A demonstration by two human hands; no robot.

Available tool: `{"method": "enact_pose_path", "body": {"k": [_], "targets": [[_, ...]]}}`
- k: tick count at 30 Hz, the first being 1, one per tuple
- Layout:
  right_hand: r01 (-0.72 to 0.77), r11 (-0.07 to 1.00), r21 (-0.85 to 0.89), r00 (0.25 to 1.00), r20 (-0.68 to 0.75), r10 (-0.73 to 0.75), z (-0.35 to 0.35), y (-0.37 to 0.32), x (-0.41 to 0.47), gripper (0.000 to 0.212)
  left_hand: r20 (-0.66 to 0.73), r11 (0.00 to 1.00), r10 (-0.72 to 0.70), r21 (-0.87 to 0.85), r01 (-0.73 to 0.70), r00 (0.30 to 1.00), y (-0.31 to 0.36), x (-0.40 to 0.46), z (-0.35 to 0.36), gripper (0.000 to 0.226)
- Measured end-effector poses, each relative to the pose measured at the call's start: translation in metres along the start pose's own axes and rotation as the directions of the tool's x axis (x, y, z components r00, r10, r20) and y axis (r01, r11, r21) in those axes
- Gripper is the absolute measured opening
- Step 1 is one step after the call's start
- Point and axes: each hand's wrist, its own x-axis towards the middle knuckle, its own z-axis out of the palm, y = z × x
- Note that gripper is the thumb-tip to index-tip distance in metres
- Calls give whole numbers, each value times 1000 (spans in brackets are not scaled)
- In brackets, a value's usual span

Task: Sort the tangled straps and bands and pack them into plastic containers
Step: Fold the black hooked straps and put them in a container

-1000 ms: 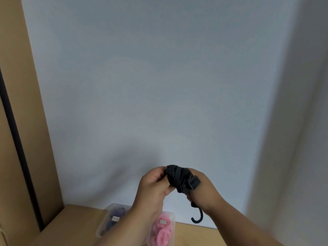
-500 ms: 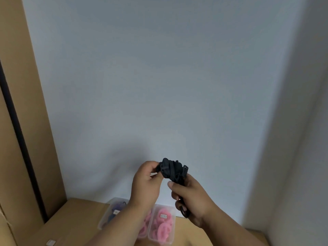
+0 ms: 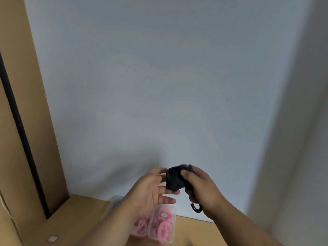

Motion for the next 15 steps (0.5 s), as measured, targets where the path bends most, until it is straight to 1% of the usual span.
{"method": "enact_pose_path", "body": {"k": [1, 3, 4, 8, 10, 12, 13, 15], "targets": [[14, 999, -43, 999, 41, -12, -1, -1, 0, 18, 43, 998, -65, 24, 64, 997, 6, -1, 1, 46], [45, 993, -112, 994, 107, -33, -1, -2, -1, 20, 62, 978, -145, 160, 134, 988, 11, 0, 5, 50], [55, 987, -149, 993, 116, -38, 0, -3, -1, 24, 56, 971, -152, 197, 139, 987, 11, 2, 7, 52], [73, 947, -311, 995, 83, -49, -1, -3, 1, 52, 71, 967, -144, 221, 125, 987, 8, 4, 11, 51], [80, 920, -383, 994, 99, -46, 0, -2, 1, 60, 65, 953, -145, 276, 122, 987, 6, 3, 12, 55], [67, 921, -384, 995, 98, -31, -2, 2, 2, 60, 22, 956, -82, 284, 72, 996, 0, 5, 13, 51], [45, 930, -364, 995, 101, -9, -3, 5, 4, 60, 6, 957, -28, 289, 25, 1000, -3, 7, 14, 44], [-30, 966, -258, 993, 106, 59, -3, 11, 7, 67, -23, 949, 69, 309, -58, 997, -6, 9, 20, 28]]}}
